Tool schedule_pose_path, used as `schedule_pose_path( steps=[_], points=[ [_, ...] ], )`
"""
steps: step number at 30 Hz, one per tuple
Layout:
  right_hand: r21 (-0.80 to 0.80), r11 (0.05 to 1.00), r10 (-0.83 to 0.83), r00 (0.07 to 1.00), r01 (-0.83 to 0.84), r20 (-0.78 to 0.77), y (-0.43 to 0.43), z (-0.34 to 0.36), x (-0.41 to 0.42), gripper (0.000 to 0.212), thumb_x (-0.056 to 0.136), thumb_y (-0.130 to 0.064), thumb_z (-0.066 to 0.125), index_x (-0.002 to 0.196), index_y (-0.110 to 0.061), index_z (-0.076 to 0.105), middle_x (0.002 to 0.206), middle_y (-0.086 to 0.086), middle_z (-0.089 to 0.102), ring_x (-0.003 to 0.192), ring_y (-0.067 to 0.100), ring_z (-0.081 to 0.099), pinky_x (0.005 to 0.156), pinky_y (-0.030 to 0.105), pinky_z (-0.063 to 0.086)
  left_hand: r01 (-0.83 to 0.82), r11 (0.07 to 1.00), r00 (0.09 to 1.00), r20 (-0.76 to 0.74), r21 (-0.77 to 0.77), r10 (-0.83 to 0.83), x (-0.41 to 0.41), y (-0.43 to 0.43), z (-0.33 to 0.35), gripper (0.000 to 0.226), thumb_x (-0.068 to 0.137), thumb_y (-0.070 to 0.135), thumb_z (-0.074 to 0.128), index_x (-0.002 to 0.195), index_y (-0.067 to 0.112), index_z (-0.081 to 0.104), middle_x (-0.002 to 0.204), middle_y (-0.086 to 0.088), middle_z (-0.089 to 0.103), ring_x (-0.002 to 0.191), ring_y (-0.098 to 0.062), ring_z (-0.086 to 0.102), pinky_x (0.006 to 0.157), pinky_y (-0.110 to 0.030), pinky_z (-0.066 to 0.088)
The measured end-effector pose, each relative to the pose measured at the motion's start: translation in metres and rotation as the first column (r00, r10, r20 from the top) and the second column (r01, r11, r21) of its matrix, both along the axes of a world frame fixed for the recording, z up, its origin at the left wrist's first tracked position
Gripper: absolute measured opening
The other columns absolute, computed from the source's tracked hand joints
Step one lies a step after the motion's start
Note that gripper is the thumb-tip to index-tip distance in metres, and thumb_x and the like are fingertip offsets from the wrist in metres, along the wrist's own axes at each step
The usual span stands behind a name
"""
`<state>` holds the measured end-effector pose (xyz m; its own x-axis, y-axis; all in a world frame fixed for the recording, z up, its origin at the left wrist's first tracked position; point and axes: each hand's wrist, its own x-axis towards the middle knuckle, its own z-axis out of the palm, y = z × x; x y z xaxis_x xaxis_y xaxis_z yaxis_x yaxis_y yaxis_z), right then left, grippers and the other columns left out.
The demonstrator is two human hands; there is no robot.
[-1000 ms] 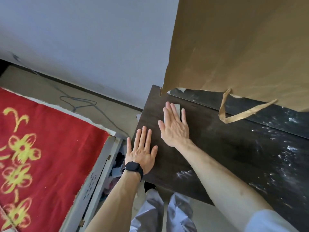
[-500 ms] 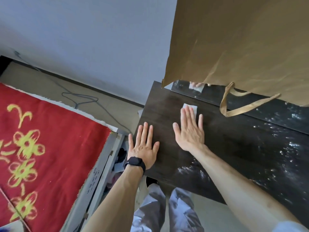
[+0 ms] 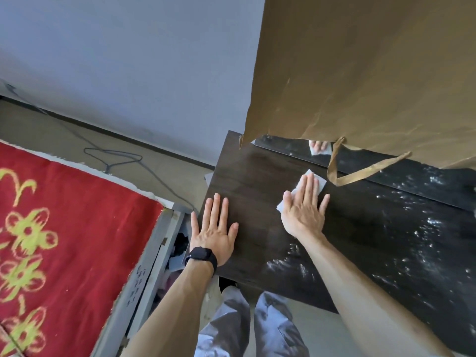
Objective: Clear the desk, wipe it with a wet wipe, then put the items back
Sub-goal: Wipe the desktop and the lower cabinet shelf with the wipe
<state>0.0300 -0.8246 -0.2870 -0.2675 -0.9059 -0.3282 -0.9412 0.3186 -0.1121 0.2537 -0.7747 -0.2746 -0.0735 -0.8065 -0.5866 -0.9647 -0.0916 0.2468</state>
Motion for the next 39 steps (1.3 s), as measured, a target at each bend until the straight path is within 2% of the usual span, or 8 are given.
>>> schedule_pose_path(
  steps=[8, 10, 13, 17, 19, 26, 35, 39],
  points=[
    [-0.087, 0.902, 0.431, 0.897, -0.423, 0.104, -0.006, -0.003, 0.085, 0.062, 0.106, -0.043, 0.012, 0.158, -0.018, -0.009, 0.164, -0.005, -0.020, 0.149, 0.010, -0.022, 0.122, 0.050, -0.008, 0.012, 1.000, 0.999, 0.038, -0.014, -0.012, -0.001, 0.000, 0.001, 0.061, 0.100, 0.056, 0.003, 0.142, 0.032, -0.035, 0.150, 0.008, -0.042, 0.139, -0.013, -0.038, 0.119, -0.052, -0.015],
    [-0.071, 0.937, 0.348, 0.933, -0.343, 0.091, -0.006, -0.005, 0.046, 0.061, 0.105, -0.044, 0.010, 0.158, -0.020, -0.009, 0.164, -0.008, -0.020, 0.149, 0.008, -0.021, 0.122, 0.052, -0.007, 0.011, 1.000, 1.000, 0.025, 0.004, -0.011, -0.001, -0.001, 0.003, 0.061, 0.100, 0.056, 0.003, 0.140, 0.032, -0.037, 0.150, 0.008, -0.043, 0.140, -0.014, -0.038, 0.119, -0.051, -0.016],
    [-0.038, 0.999, -0.010, 0.999, 0.011, 0.038, -0.007, -0.003, -0.031, 0.063, 0.102, -0.046, 0.008, 0.159, -0.022, -0.005, 0.166, -0.007, -0.012, 0.151, 0.009, -0.015, 0.122, 0.054, -0.008, 0.015, 1.000, 1.000, 0.026, 0.001, -0.015, -0.001, 0.000, 0.003, 0.062, 0.100, 0.055, 0.002, 0.141, 0.031, -0.037, 0.151, 0.007, -0.044, 0.138, -0.013, -0.040, 0.119, -0.051, -0.015],
    [0.034, 0.953, -0.302, 0.953, 0.302, -0.014, -0.005, 0.005, -0.079, 0.067, 0.101, -0.047, 0.006, 0.159, -0.013, 0.001, 0.167, 0.001, -0.009, 0.152, 0.014, -0.013, 0.121, 0.056, -0.006, 0.008, 1.000, 1.000, 0.022, -0.018, -0.008, -0.001, 0.000, 0.002, 0.062, 0.100, 0.055, 0.002, 0.141, 0.030, -0.038, 0.150, 0.007, -0.045, 0.138, -0.013, -0.040, 0.118, -0.051, -0.017],
    [0.004, 0.966, -0.260, 0.966, 0.260, 0.007, -0.006, 0.002, -0.053, 0.067, 0.102, -0.046, 0.009, 0.158, -0.011, 0.000, 0.167, 0.003, -0.008, 0.153, 0.016, -0.012, 0.122, 0.055, -0.005, 0.013, 1.000, 1.000, 0.022, -0.010, -0.012, -0.002, 0.000, 0.002, 0.062, 0.100, 0.055, 0.002, 0.141, 0.031, -0.038, 0.150, 0.007, -0.045, 0.139, -0.014, -0.039, 0.119, -0.051, -0.016],
    [-0.086, 0.948, 0.312, 0.947, -0.306, 0.071, -0.028, -0.004, 0.023, 0.062, 0.104, -0.045, 0.012, 0.159, -0.019, -0.004, 0.166, -0.005, -0.011, 0.152, 0.012, -0.013, 0.122, 0.055, -0.001, 0.005, 1.000, 0.999, 0.043, 0.002, -0.005, -0.004, 0.000, 0.007, 0.062, 0.101, 0.055, 0.004, 0.142, 0.032, -0.036, 0.152, 0.008, -0.041, 0.139, -0.013, -0.038, 0.119, -0.049, -0.016],
    [0.026, 0.957, -0.289, 0.957, 0.288, 0.037, 0.019, 0.002, -0.084, 0.066, 0.102, -0.048, 0.008, 0.158, -0.016, -0.006, 0.165, -0.003, -0.017, 0.152, 0.013, -0.016, 0.120, 0.058, -0.005, 0.004, 0.998, 0.999, 0.038, -0.064, -0.002, -0.003, 0.002, 0.001, 0.063, 0.100, 0.054, 0.005, 0.143, 0.031, -0.035, 0.153, 0.008, -0.040, 0.141, -0.013, -0.036, 0.119, -0.049, -0.015],
    [-0.045, 0.996, -0.076, 0.992, 0.080, 0.097, 0.017, -0.005, -0.008, 0.067, 0.102, -0.046, 0.011, 0.157, -0.013, -0.006, 0.166, 0.001, -0.014, 0.152, 0.016, -0.016, 0.121, 0.057, -0.006, 0.004, 0.998, 0.999, 0.039, -0.061, -0.002, -0.004, 0.002, -0.002, 0.063, 0.100, 0.054, 0.004, 0.143, 0.031, -0.034, 0.152, 0.008, -0.041, 0.142, -0.013, -0.035, 0.119, -0.049, -0.017]
  ],
)
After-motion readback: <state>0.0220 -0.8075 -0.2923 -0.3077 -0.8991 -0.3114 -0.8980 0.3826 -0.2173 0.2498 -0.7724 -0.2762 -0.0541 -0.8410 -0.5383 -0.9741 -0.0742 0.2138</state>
